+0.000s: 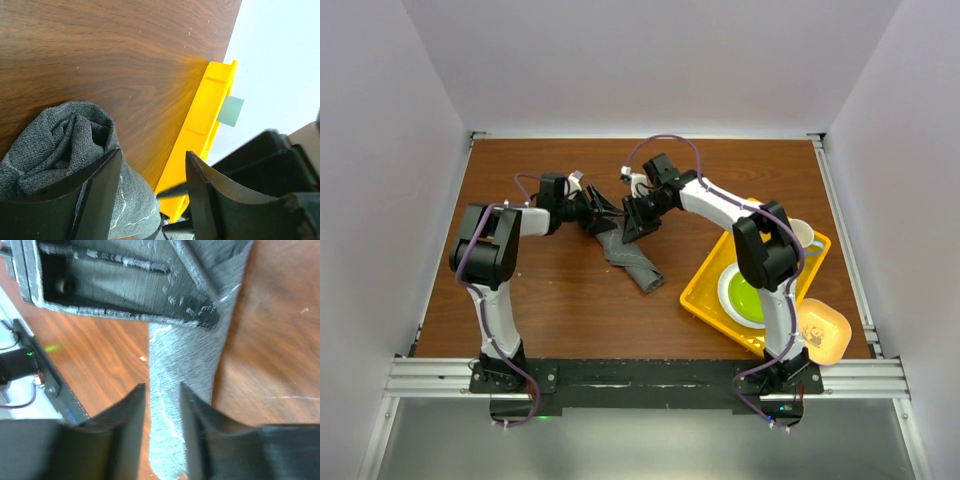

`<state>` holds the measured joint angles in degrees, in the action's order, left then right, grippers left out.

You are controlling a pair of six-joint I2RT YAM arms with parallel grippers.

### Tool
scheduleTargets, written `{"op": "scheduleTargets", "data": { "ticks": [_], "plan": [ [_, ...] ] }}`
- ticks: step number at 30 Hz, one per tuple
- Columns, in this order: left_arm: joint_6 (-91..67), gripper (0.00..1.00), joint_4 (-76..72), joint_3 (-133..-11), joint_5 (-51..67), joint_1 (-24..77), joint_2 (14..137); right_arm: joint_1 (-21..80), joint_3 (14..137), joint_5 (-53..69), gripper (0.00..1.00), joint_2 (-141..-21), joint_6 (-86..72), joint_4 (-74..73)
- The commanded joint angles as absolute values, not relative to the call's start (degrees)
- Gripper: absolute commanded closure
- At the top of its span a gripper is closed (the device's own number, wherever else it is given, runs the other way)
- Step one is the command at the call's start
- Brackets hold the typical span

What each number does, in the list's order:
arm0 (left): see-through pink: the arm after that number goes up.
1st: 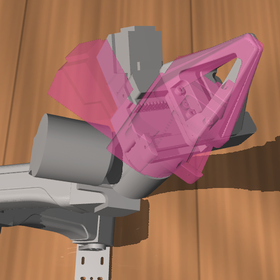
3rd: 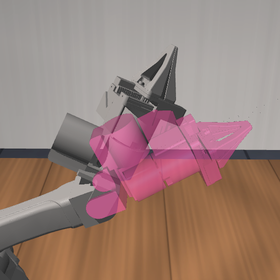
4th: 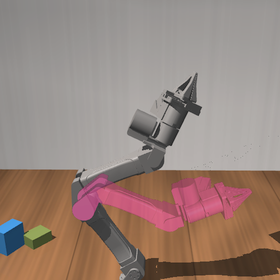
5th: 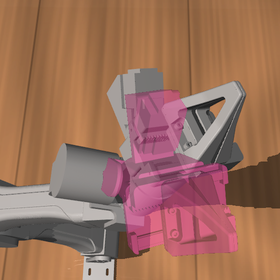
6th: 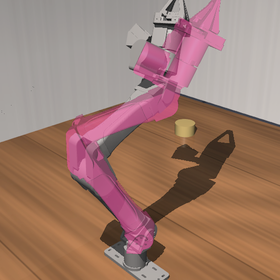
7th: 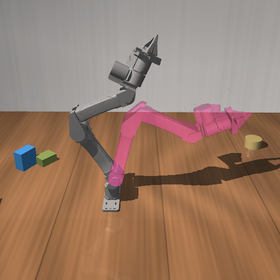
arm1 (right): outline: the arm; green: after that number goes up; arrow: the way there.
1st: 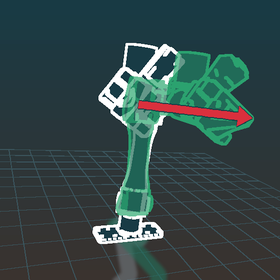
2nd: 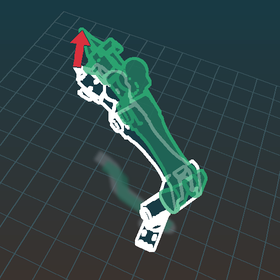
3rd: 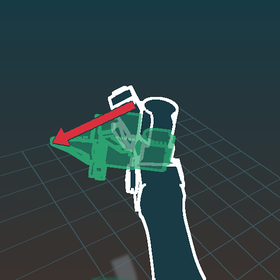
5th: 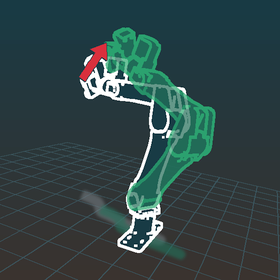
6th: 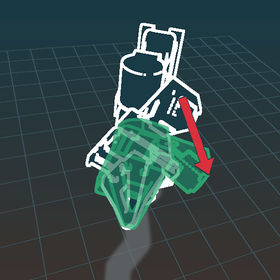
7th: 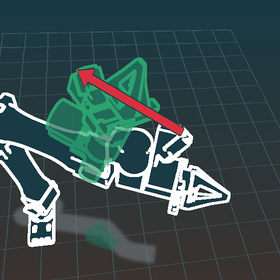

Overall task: Fold the napkin, place the utensils inside, and roll it up
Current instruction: Roll the napkin with the utensil

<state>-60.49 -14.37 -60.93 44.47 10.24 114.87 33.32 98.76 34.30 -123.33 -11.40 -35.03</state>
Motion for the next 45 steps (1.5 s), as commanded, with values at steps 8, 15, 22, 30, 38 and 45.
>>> {"op": "scheduleTargets", "data": {
  "ticks": [8, 15, 22, 30, 38, 45],
  "plan": [
    [-60.12, 0.41, -13.8, -63.9, 45.09, 9.67, 115.58, 33.14, 85.25, 37.62, 0.85, -117.25, -11.87, -30.31],
    [-63.01, 0.41, -15.64, -66.27, 45.17, 9.4, 113.03, 33.22, 87.8, 38.23, 0.84, -114.87, -12.3, -31.99],
    [-63.99, 0.41, -15.73, -68.12, 44.47, 9.32, 113.11, 33.13, 84.65, 38.41, 0.83, -114.61, -11.87, -30.94],
    [-58.63, 0.41, -5.74, -72.06, 41.49, 9.32, 110.05, 33.4, 83.4, 37.36, 0.6, -113.65, -10.55, -32.42],
    [-49.49, 0.39, 8.08, -69.54, 34.9, 9.05, 96.43, 33.92, 94.39, 26.56, 0.06, -110.48, -6.51, -42.44],
    [-50.45, 0.38, 12.2, -60.03, 30.77, 8.88, 79.04, 33.84, 100.1, 24.0, 0.02, -114.43, -6.06, -42.72]
  ]
}}
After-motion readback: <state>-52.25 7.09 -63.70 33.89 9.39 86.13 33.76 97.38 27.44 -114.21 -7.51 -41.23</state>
